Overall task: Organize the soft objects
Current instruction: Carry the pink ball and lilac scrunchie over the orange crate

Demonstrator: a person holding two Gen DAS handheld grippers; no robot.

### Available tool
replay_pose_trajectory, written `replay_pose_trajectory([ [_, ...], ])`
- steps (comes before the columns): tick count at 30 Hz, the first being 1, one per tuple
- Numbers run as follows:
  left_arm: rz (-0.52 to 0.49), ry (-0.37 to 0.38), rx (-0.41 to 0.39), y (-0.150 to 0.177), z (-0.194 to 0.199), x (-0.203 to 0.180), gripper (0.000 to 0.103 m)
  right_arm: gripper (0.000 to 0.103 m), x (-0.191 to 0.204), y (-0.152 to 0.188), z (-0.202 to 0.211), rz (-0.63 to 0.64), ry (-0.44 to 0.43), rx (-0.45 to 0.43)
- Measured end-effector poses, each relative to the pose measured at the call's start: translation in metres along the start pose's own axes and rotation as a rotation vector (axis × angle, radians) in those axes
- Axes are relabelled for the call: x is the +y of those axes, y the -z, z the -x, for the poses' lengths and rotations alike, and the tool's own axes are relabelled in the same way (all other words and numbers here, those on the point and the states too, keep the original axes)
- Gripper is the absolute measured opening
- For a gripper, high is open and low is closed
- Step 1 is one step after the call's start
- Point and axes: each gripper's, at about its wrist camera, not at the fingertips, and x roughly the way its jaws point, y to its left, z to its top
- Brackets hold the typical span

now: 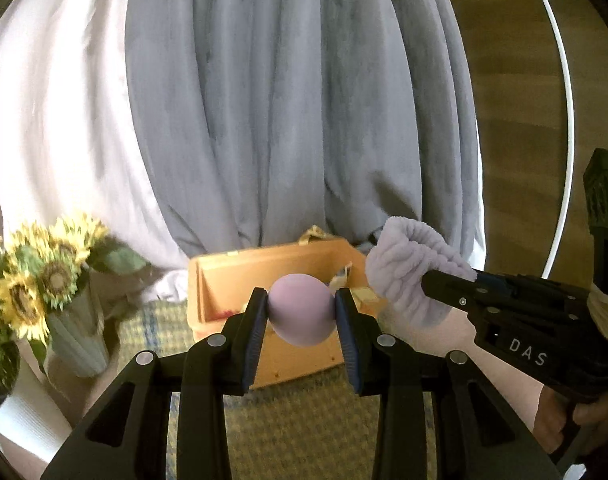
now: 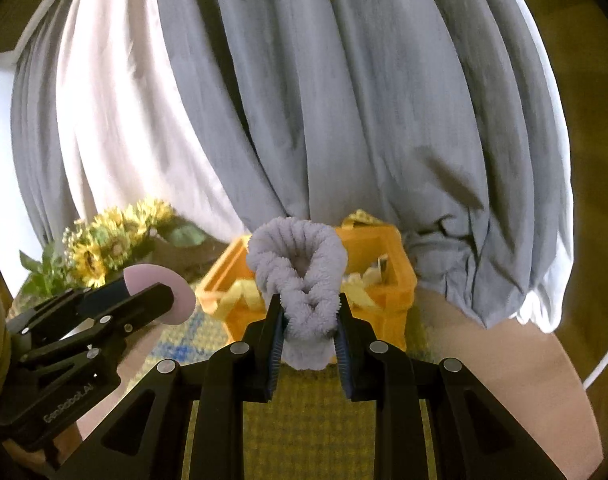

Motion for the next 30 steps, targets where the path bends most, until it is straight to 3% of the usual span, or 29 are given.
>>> replay_pose_trajectory([
  [9,-0.013,-0.035,-0.071,-0.028,-0.013,0.012,0.034,0.024,0.004,-0.028,-0.016,0.003,-0.016,-0.068],
  [18,-0.035,-0.072,-0.103,-0.049,-0.041,0.022,0.034,0.024,-0.001,-0.048,-0.047,0.003,-0.021,-0.077],
  [24,-0.046,-0.102,-0.086,-0.056,-0.072,0.031,0.034,0.024,-0.006,-0.059,-0.072,0.014,-0.017,-0.066],
  [30,-0.049,-0.121,-0.02,-0.058,-0.111,0.042,0.034,0.024,-0.009,-0.068,-0.104,0.037,-0.009,-0.015],
])
